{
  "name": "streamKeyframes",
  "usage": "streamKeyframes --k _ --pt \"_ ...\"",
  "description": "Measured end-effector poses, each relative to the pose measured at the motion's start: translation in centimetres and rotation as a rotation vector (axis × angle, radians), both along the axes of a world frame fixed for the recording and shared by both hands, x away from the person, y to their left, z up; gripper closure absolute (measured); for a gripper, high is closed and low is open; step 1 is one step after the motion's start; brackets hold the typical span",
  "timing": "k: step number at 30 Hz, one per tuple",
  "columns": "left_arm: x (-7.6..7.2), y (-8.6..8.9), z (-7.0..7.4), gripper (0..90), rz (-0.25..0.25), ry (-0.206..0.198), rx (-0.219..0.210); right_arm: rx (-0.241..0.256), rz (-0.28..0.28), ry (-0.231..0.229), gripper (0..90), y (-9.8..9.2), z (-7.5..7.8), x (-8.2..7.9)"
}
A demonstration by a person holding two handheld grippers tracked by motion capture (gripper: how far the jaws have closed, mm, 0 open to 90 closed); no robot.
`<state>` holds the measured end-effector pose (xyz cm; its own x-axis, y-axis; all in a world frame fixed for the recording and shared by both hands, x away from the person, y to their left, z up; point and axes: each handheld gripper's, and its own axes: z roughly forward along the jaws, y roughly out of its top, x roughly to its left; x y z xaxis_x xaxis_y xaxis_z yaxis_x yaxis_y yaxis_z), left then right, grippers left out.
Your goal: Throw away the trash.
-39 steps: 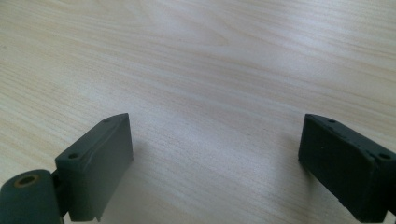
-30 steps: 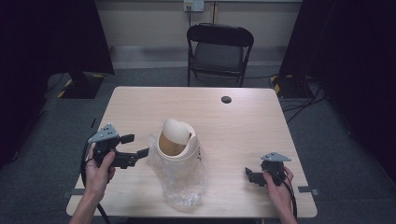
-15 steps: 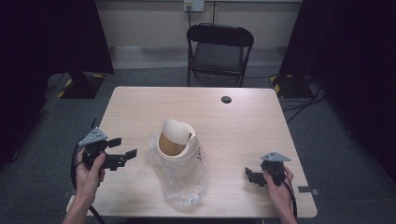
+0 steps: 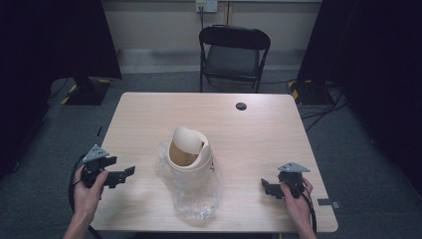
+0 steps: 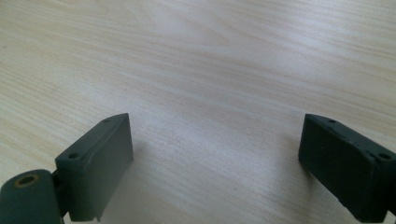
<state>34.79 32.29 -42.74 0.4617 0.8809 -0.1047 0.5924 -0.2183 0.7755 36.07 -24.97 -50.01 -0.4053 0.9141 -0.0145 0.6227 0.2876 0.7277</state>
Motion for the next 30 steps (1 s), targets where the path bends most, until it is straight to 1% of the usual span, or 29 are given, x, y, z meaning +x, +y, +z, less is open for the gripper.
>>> streamKeyframes --k 1,3,4,6,7,9,11,13,15,16,17,19,22,26,27,30 --pt "0.0 0.1 -0.3 15.8 0.008 -0.001 0.004 0.000 0.000 0.000 9.0 0.0 0.0 0.0" --pt "-0.2 0.3 -0.9 15.8 0.022 -0.017 0.003 0.000 0.000 0.000 9.0 0.0 0.0 0.0" --pt "-0.2 0.4 -1.3 15.8 0.025 -0.014 0.015 0.000 0.000 0.000 9.0 0.0 0.0 0.0" --pt "-0.1 0.7 -2.3 15.9 0.042 0.009 0.025 0.000 0.000 0.000 9.0 0.0 0.0 0.0" --pt "-0.1 0.8 -2.6 15.9 0.047 0.015 0.020 0.000 0.000 0.000 9.0 0.0 0.0 0.0" --pt "-0.1 1.1 -3.4 16.0 0.058 0.024 0.030 0.000 0.000 0.000 9.0 0.0 0.0 0.0" --pt "0.0 1.2 -4.0 16.0 0.075 0.041 0.031 0.000 0.000 0.000 9.0 0.0 0.0 0.0" --pt "0.1 1.3 -4.5 16.0 0.075 0.051 0.036 0.000 0.000 0.000 9.0 0.0 0.0 0.0" --pt "0.2 1.4 -5.0 16.1 0.087 0.056 0.045 0.000 0.000 0.000 9.0 0.0 0.0 0.0" --pt "0.3 1.5 -5.2 16.0 0.082 0.062 0.049 0.000 0.000 0.000 9.0 0.0 0.0 0.0" --pt "0.4 1.4 -5.5 16.0 0.090 0.069 0.037 0.000 0.000 0.000 9.0 0.0 0.0 0.0" --pt "0.5 1.4 -6.0 16.0 0.089 0.077 0.066 0.000 0.000 0.000 9.0 0.0 0.0 0.0" --pt "0.7 1.2 -6.6 16.0 0.080 0.097 0.064 -0.001 0.000 -0.001 9.0 0.0 0.0 0.0" --pt "0.6 1.0 -7.0 15.5 0.084 0.063 0.083 -0.001 0.000 -0.001 9.0 0.0 0.0 0.0" --pt "0.6 0.9 -7.1 15.4 0.093 0.051 0.082 -0.001 0.000 -0.001 9.0 0.0 0.0 0.0" --pt "0.6 0.5 -7.5 14.6 0.117 0.015 0.104 0.000 0.000 0.000 9.0 0.0 0.0 0.0"
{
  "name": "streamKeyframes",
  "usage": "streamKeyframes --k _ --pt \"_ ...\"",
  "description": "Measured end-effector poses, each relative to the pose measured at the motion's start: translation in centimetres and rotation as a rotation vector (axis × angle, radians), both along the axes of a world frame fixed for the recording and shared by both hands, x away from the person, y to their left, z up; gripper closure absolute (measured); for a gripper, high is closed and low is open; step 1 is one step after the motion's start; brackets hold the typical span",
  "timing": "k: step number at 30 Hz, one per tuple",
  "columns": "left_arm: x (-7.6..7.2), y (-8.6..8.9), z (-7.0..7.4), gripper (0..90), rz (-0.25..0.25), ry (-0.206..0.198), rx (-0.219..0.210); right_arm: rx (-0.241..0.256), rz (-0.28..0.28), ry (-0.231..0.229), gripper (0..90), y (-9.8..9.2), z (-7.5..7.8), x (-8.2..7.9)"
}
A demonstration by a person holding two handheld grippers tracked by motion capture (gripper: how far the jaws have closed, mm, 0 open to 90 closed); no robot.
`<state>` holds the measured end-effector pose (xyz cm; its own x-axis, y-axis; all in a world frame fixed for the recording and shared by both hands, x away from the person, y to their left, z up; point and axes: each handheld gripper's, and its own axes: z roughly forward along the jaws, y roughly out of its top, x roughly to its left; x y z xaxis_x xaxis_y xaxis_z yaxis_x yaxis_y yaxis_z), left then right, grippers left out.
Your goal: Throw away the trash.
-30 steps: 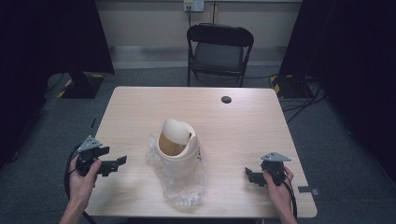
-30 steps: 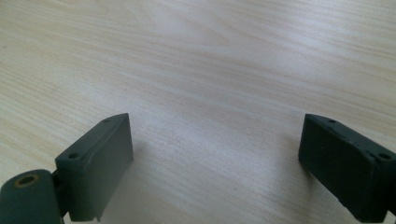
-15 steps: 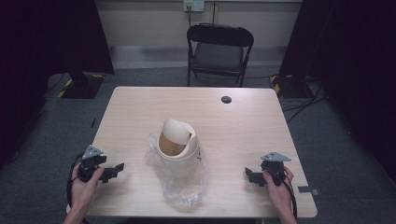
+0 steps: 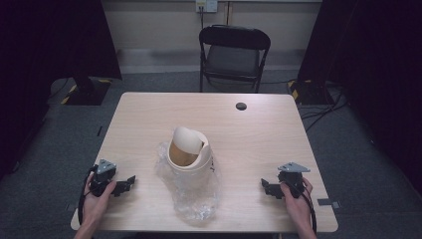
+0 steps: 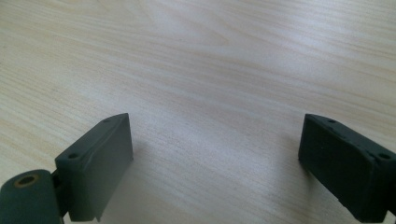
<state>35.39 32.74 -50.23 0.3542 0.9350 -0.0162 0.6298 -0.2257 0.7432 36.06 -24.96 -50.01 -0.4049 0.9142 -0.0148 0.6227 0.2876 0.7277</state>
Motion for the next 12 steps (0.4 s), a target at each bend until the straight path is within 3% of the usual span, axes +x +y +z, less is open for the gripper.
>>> streamKeyframes --k 12 --pt "0.14 -0.16 -0.01 10.5 0.026 0.011 0.018 -0.001 0.000 -0.001 9.0 0.00 0.00 0.00"
